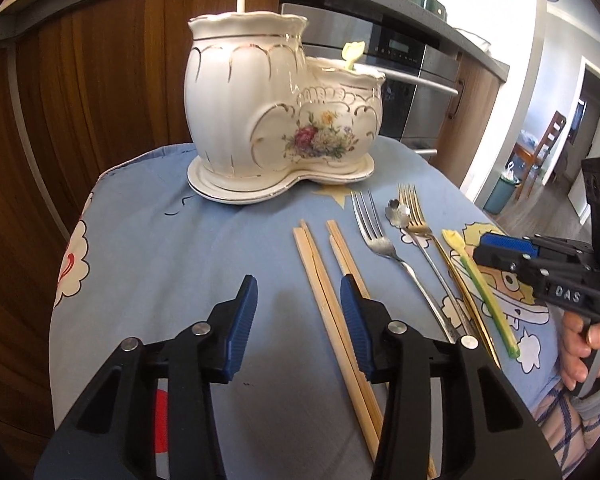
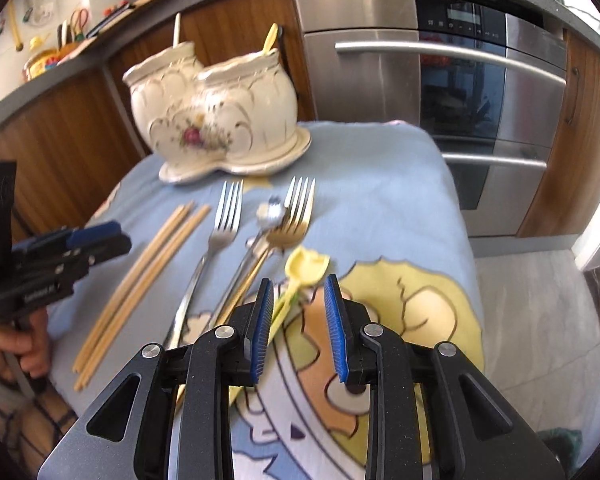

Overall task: Organize utensils
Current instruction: 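Move both open tools back over the utensils on the cloth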

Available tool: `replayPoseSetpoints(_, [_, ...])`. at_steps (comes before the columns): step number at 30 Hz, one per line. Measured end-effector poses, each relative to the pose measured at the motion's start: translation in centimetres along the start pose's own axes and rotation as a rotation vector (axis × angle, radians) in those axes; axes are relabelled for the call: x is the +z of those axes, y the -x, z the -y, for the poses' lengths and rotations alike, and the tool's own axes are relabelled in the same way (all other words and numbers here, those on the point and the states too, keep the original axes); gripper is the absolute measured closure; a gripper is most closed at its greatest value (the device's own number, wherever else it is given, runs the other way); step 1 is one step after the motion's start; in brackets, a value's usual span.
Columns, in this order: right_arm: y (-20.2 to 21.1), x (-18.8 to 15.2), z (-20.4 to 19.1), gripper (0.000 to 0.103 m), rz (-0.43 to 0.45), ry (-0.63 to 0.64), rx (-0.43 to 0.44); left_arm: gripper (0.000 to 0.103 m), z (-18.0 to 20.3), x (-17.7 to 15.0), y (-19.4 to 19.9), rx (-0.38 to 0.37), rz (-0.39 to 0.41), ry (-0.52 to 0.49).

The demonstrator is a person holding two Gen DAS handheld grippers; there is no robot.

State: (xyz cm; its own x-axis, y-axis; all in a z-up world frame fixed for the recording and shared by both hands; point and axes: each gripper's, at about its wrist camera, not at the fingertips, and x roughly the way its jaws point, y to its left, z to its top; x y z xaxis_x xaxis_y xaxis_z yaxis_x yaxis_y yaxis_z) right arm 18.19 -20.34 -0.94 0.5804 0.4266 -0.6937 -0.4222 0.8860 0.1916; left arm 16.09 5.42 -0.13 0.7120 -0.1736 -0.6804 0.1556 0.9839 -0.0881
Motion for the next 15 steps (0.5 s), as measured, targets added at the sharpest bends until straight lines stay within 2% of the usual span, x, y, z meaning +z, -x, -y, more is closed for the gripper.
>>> replayPoseSetpoints(10, [-0.2,-0.8,-0.7,0.075,-0.014,0.022,0.017,0.07,0.7,-0.1,-1.2,0.014,-0.077,-0.035])
replayPoseSetpoints(15, [-0.5,-1.0,-1.5,0.075,-0.031,0.048,0.036,0.075,0.6,-0.1,-1.5,0.01,-0.087,-0.028])
